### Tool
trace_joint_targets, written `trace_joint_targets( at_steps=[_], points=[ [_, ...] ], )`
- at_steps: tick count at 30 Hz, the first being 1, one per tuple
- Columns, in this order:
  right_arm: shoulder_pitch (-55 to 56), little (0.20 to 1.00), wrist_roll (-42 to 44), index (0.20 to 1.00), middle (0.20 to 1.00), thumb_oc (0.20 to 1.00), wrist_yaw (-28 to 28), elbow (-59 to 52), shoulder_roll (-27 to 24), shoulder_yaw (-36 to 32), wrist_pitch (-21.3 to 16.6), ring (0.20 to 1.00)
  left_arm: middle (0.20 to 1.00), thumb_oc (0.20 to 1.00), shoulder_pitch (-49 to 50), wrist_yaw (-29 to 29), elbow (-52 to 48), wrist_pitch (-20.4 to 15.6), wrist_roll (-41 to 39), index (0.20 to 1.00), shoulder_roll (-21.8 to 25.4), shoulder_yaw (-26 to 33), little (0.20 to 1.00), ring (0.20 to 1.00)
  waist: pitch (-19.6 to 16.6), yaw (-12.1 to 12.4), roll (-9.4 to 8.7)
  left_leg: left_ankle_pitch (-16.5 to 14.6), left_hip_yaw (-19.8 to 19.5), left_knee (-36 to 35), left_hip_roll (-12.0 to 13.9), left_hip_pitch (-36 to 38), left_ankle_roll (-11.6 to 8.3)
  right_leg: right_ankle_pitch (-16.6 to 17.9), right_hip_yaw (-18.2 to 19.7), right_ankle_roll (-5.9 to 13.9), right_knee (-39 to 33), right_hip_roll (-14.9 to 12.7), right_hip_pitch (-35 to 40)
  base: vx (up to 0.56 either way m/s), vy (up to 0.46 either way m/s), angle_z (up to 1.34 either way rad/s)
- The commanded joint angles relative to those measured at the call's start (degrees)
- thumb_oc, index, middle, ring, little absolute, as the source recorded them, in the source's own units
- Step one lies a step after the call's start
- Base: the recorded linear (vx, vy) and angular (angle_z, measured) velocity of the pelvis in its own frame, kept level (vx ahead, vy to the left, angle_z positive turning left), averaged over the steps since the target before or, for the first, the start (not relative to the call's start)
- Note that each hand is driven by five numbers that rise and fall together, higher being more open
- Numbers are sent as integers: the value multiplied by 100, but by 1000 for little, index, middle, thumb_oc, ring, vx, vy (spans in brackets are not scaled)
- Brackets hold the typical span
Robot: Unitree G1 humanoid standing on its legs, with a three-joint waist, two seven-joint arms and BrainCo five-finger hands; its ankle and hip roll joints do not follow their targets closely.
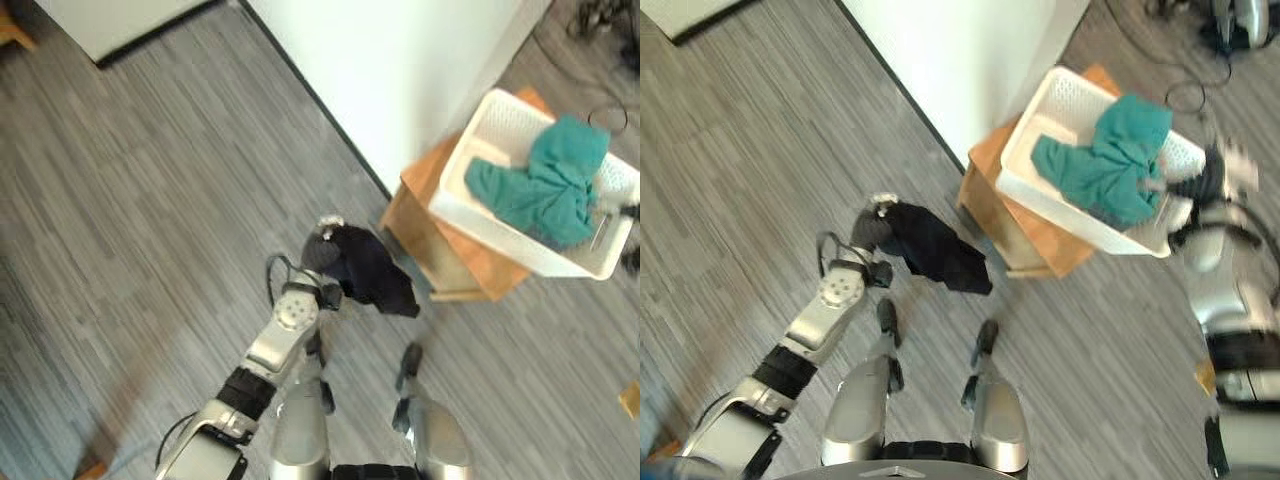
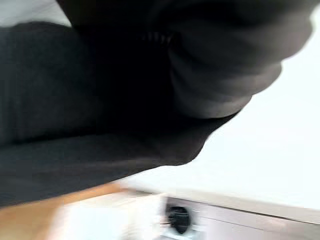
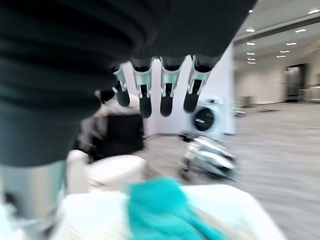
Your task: Pick up bed clothes into laundry basket.
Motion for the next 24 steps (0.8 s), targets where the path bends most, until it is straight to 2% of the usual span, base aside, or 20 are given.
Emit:
trace_joint_targets(
  at_steps=[1,3,4,5,7,9,11,17,21,24],
  points=[
    [403,1000,-26,1000,1000,1000,108,193,164,257,-201,1000,200,200,-432,-169,-156,-402,214,200,-684,-451,200,200,-1324,-135,149,-630,-62,27,487,93,-465,-515,98,248,74,-130,-65,151,-4,-9],
    [549,1000,-100,1000,1000,1000,260,605,526,631,-154,1000,200,200,-804,-234,-298,-374,225,200,-780,-649,200,200,-1475,-183,194,-698,-63,27,445,324,-429,-587,102,198,74,-117,176,165,20,-2],
    [630,1000,-106,1000,1000,1000,423,1056,837,991,-110,1000,200,200,-1203,-309,-398,-335,218,200,-983,-833,200,200,-1631,-253,264,-745,-53,27,402,484,-394,-620,145,164,74,-106,335,92,31,-1],
    [597,1000,-100,1000,1000,1000,410,1091,839,1010,-126,1000,200,200,-1218,-306,-383,-339,220,200,-984,-830,200,200,-1599,-252,261,-679,-47,27,402,475,-379,-566,154,151,74,-105,323,74,31,-1],
    [582,1000,-24,1000,1000,1000,602,1773,1151,1412,-91,1000,200,200,-1671,-336,-348,-286,251,200,-1266,-971,200,200,-1751,-315,334,-783,-39,27,367,640,-365,-662,187,146,74,-100,462,82,21,-8],
    [668,1000,82,1000,1000,1000,701,2584,1378,1613,-70,1000,200,200,-2168,-263,-83,-207,556,200,-1589,-1127,200,200,-1872,-427,384,-752,-4,27,334,766,-334,-639,245,132,74,-85,532,87,12,-12],
    [901,1000,20,1000,1000,1000,858,2659,1458,1656,-38,1000,200,200,-2278,-303,80,-195,802,200,-1685,-1229,200,200,-1934,-463,398,-763,-8,27,327,823,-335,-657,255,132,74,-83,589,77,-17,-8],
    [1458,1000,239,1000,1000,1000,1034,3570,1618,1490,-90,1000,200,200,-3195,-121,379,-147,1439,200,-1734,-1016,200,200,-2117,-659,434,-866,72,27,309,916,-344,-723,289,219,74,-73,607,51,-14,-12],
    [1534,1000,478,1000,1000,1000,1234,4223,1696,1551,-192,1000,200,200,-4038,26,889,-111,1735,200,-1670,-918,200,200,-2180,-708,474,-790,102,27,321,898,-352,-667,308,238,74,-51,574,56,-4,-5],
    [1373,1000,724,1000,1000,1000,1344,4703,1683,1688,-277,1000,200,200,-5600,422,2181,3,1586,200,-1299,-1050,200,200,-2324,-860,547,-882,243,27,331,989,-392,-706,315,320,74,-31,600,99,7,-5]
  ],
)
